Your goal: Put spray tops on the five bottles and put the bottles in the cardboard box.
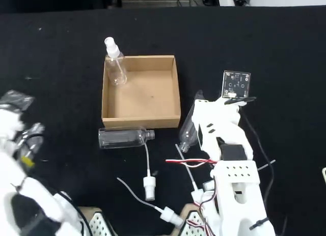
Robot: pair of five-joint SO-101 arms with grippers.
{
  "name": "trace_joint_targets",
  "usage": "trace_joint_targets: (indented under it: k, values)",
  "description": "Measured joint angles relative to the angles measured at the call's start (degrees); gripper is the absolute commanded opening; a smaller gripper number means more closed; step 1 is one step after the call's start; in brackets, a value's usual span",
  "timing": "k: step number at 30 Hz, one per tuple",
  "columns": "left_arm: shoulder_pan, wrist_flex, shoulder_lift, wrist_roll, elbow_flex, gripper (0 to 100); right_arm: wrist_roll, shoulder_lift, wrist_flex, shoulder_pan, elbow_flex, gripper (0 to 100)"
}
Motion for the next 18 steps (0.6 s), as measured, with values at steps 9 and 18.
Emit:
trace_joint_targets:
  k: [9,18]
  values:
    - [-8.0,-16.7,19.6,8.0,2.46,25,0.0,0.0,0.0,0.0,0.0,17.8]
    - [-10.02,-17.67,20.92,3.34,2.37,29,0.0,0.0,0.0,0.0,0.0,17.8]
